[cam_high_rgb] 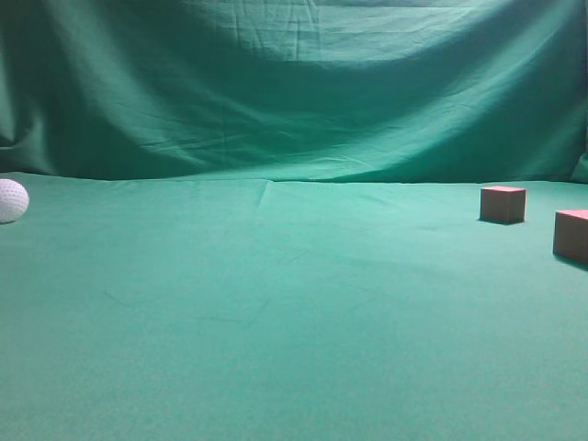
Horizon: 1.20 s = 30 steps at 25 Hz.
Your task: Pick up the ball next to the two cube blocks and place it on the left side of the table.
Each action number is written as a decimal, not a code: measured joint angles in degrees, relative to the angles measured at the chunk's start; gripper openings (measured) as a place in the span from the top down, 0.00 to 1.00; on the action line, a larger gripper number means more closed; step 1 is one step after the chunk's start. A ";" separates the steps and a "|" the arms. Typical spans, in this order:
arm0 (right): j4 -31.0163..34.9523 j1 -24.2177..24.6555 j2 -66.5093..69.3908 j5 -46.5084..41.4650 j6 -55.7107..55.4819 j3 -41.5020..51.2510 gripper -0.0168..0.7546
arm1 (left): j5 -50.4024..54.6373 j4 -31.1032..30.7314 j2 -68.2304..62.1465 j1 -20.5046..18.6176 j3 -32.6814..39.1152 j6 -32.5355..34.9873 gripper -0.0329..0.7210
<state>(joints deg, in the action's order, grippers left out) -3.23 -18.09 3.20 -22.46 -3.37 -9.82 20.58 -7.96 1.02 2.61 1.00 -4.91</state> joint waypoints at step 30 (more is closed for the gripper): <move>0.00 9.60 -3.79 -0.08 -1.94 11.27 0.98 | 0.00 0.00 0.00 0.00 0.00 0.00 0.96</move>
<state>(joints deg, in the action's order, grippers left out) -3.23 -8.50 -0.59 -22.53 -5.31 1.46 20.58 -7.96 1.02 2.61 1.00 -4.91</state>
